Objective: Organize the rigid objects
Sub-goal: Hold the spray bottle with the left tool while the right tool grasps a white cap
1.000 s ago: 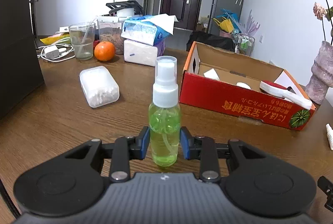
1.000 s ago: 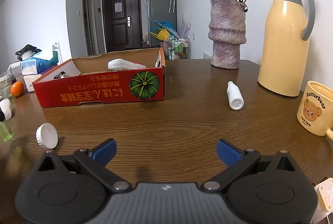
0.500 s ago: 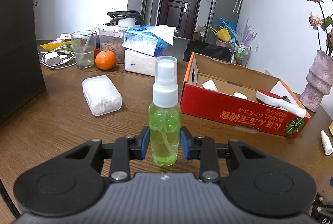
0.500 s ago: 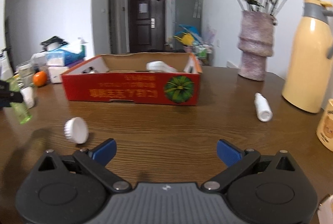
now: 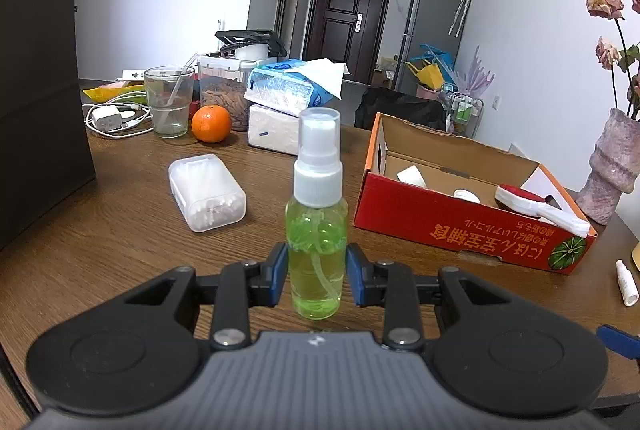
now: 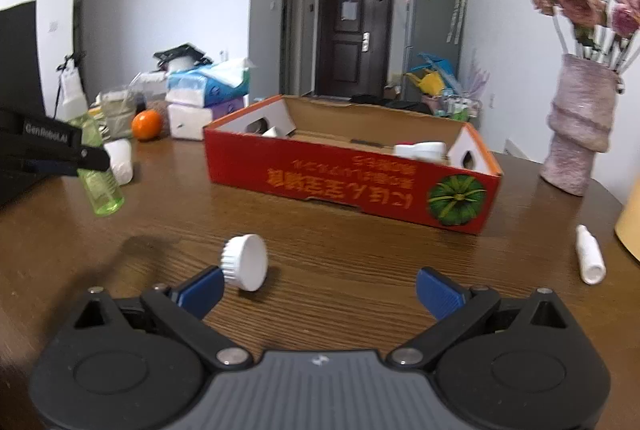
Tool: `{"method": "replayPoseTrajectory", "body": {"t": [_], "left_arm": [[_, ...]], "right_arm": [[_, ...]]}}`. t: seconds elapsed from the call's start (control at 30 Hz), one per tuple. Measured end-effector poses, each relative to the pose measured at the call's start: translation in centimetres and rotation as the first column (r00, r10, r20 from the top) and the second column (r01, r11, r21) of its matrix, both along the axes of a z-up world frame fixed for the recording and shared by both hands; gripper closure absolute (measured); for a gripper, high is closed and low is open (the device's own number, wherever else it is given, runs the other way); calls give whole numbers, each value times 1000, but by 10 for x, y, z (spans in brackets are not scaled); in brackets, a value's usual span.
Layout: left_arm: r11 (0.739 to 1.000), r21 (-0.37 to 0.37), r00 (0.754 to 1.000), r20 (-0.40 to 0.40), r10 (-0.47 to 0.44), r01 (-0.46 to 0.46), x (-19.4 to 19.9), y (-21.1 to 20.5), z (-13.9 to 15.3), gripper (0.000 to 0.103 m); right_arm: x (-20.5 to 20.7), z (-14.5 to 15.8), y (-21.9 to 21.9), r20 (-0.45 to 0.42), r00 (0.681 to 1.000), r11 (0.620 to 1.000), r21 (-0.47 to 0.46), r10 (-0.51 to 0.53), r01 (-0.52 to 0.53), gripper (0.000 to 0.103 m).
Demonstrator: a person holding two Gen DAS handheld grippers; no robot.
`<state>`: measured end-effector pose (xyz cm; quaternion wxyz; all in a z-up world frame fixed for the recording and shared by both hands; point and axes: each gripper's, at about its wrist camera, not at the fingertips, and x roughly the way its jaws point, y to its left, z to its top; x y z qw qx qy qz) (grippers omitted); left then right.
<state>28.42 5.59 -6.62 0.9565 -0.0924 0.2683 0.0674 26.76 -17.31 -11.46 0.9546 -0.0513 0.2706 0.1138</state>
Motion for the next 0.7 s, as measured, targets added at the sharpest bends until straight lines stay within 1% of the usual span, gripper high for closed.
{"method": "replayPoseTrajectory", "body": {"t": [0.17,0.33,0.4,0.47,0.63,0.7], "left_arm": [[1000,2,1000,1,1,-1,0,1,0,71],[1000,3,1000,-3,2,-2,0,4,0,71],[1000,3,1000,-12,1,-1,1,5,-1,71],[1000,4,1000,-16,-3,3,2,6,-2,71],[1000,6,1000,-17,-6,6,3,6,-3,71],[1000,8,1000,-19,-8,8,3,5,-3,71]], "right_arm": [[9,-3,14,-15,999,999,-16,36,-36,3],[19,-3,24,-31,997,998,-11,65,-66,11],[23,-4,25,-45,996,997,0,77,-77,19],[27,-5,28,-62,994,996,8,89,-89,23],[37,-8,39,-94,990,994,-5,110,-111,34],[43,-10,42,-105,988,994,-7,112,-113,44]]}}
